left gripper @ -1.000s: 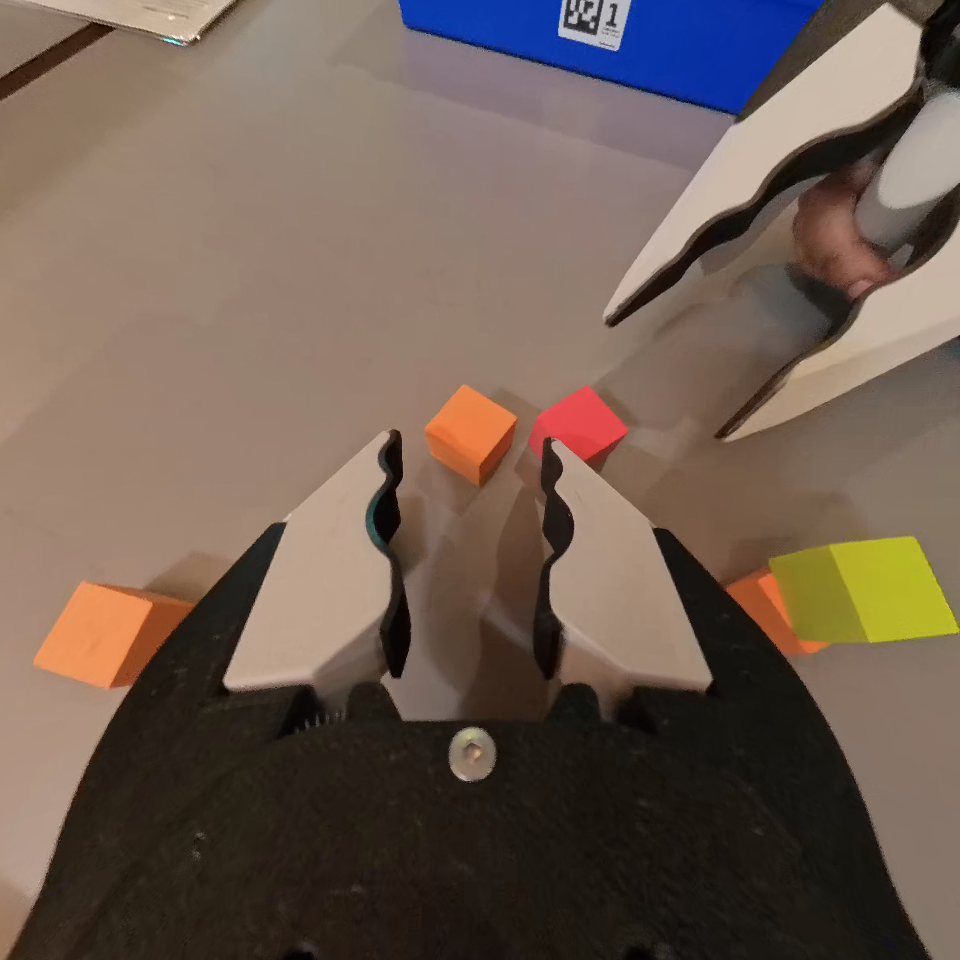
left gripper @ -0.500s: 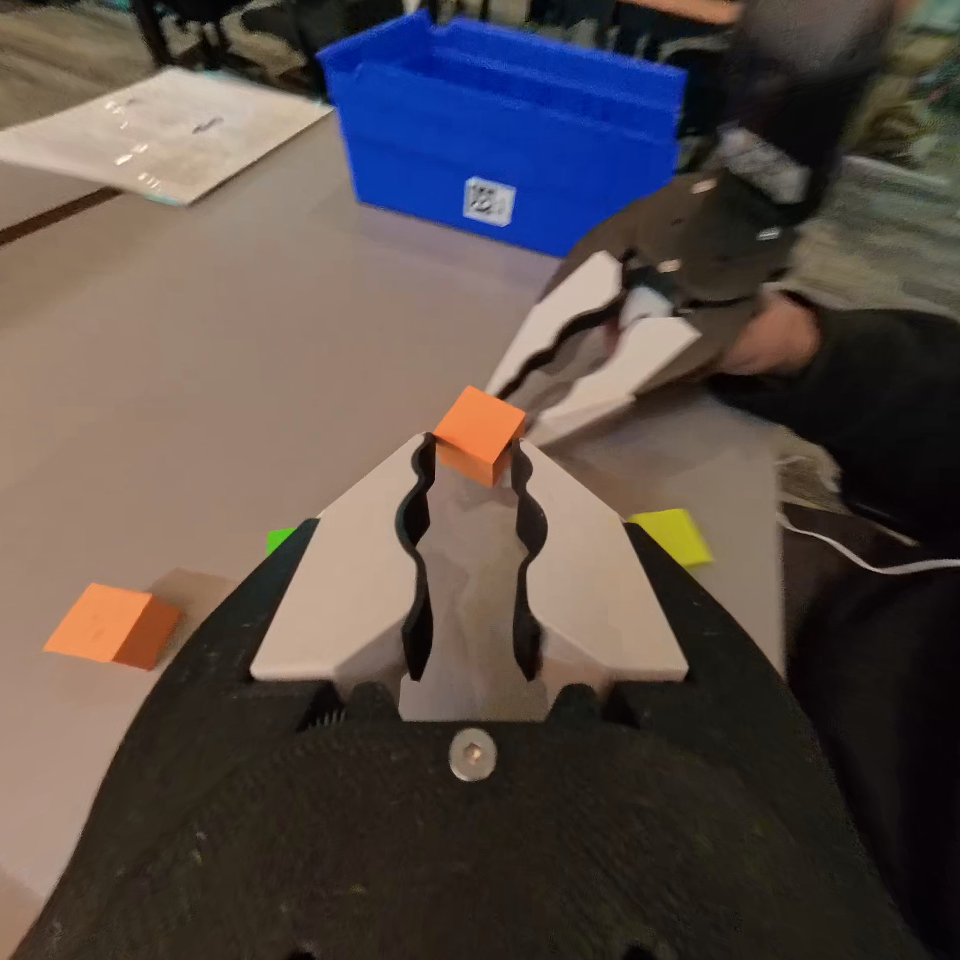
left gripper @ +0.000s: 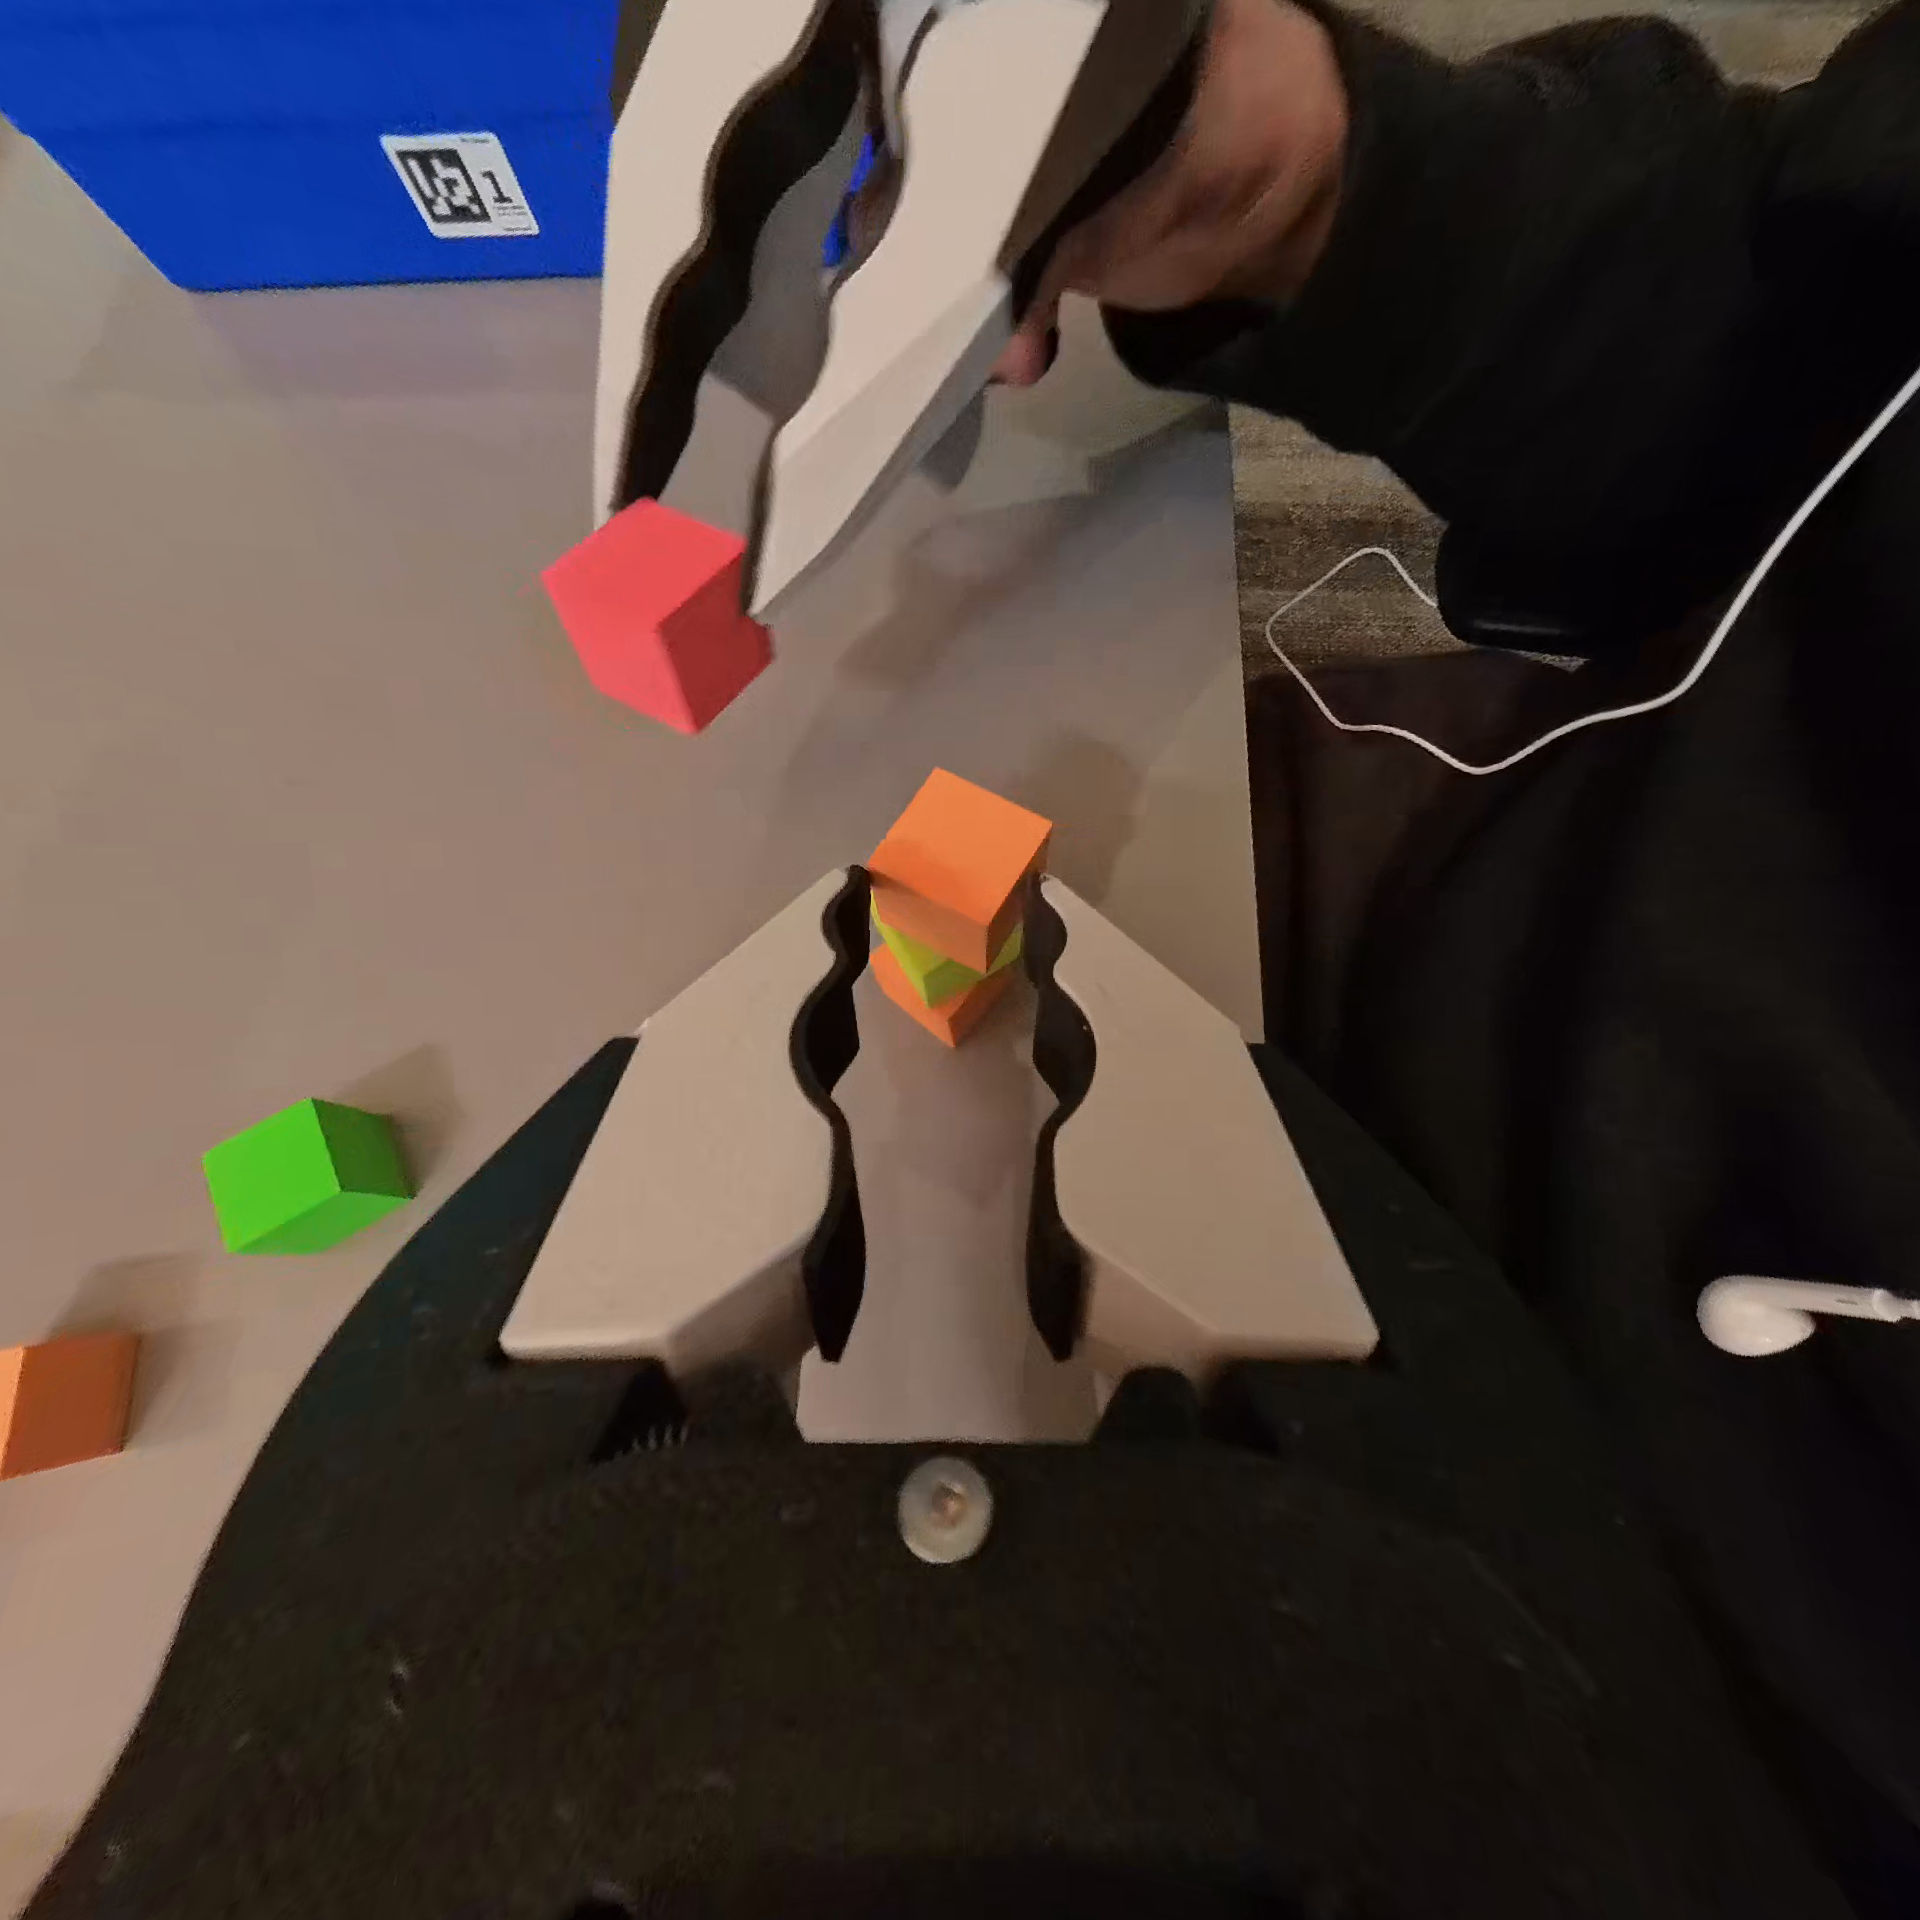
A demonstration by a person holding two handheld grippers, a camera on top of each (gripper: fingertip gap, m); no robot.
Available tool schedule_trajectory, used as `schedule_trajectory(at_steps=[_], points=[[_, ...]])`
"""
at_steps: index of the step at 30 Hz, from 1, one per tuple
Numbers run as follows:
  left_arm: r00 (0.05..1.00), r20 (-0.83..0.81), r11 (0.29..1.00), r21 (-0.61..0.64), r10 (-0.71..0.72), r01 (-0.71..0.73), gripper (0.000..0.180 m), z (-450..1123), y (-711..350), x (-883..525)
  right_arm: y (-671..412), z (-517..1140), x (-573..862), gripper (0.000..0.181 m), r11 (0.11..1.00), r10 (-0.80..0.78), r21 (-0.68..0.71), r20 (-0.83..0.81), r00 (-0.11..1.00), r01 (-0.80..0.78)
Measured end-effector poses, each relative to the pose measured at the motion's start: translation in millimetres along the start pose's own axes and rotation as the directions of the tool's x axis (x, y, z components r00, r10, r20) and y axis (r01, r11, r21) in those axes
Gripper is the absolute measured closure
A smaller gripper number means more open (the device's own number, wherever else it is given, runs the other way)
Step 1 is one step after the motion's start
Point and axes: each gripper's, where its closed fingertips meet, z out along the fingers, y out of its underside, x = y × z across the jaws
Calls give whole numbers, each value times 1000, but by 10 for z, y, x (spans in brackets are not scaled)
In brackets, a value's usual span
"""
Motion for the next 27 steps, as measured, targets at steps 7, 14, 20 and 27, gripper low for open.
schedule_trajectory(at_steps=[7,14,20,27], points=[[1000,6,1000,15,-8,8,135,-70,-20,-19,-240,-32,-468,157,999,-21,31,186,982,16],[995,70,995,79,-74,68,132,-268,-20,-272,-36,142,-635,156,995,-42,-73,236,971,61],[887,404,975,73,-223,211,131,-319,314,-1078,-99,125,-569,135,997,-51,-42,200,978,60],[808,544,947,-73,-226,314,131,-104,771,-1519,-262,-30,-363,133,998,-8,58,142,990,0]])
